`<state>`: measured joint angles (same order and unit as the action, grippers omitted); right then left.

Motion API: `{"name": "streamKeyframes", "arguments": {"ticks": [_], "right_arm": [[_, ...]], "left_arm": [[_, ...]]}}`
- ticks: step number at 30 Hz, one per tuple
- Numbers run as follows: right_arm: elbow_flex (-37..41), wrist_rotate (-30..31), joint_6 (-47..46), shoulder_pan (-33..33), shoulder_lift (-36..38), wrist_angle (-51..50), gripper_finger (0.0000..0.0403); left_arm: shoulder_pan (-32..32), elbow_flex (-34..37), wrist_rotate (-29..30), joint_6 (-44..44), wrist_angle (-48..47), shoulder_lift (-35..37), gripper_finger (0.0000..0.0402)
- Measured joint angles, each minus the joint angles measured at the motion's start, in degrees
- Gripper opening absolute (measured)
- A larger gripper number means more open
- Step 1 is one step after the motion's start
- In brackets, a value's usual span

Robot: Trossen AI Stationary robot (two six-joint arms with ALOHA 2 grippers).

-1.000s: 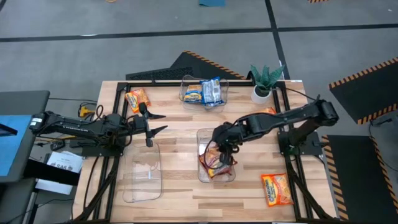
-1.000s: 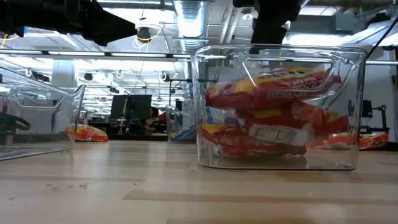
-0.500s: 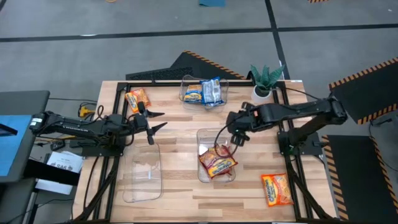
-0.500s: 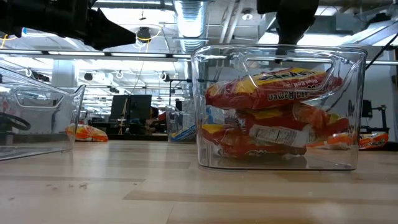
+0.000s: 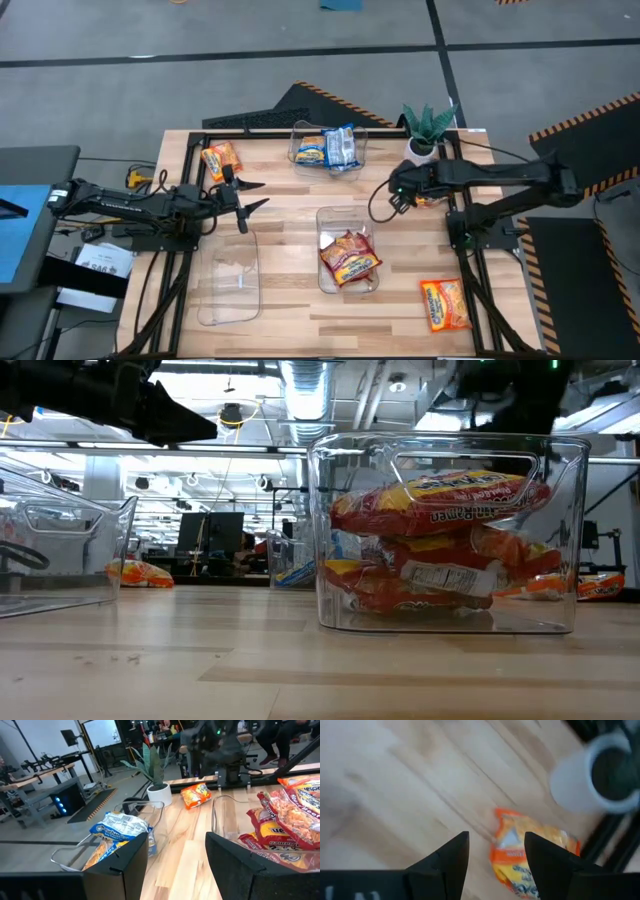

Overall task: Sort Maruchan noodles
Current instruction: Put the top right orange noodle pack into the left transparent bin

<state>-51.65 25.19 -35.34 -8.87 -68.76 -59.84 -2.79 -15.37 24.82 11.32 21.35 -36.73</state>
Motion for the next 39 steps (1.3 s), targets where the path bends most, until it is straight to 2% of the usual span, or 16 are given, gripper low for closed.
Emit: {"name": "streamKeyframes", "arguments": {"ticks": [4,10,29,33,39], "right_arm": [[5.28,-0.02,-2.94,-2.47,-0.9,1.02,0.0215],[10.16,0.04,-3.73,-4.07,-5.78,9.66,0.0214],[10.17,8.71,-6.05,-5.15,-24.93,12.28,0.0211],[10.11,9.68,-6.07,-4.98,-26.5,11.86,0.0169],[10.13,9.94,-5.36,-3.49,-25.71,9.74,0.0022]], "left_arm": [[0.02,0.01,0.0,0.01,0.1,0.0,0.0187],[0.02,0.0,0.0,0.01,0.08,0.0,0.0187],[0.02,0.0,0.0,0.62,-0.05,-0.01,0.0187],[0.02,0.0,0.0,0.65,-0.05,-0.01,0.0187],[0.02,0.01,0.0,1.18,-0.05,-0.01,0.0187]]}}
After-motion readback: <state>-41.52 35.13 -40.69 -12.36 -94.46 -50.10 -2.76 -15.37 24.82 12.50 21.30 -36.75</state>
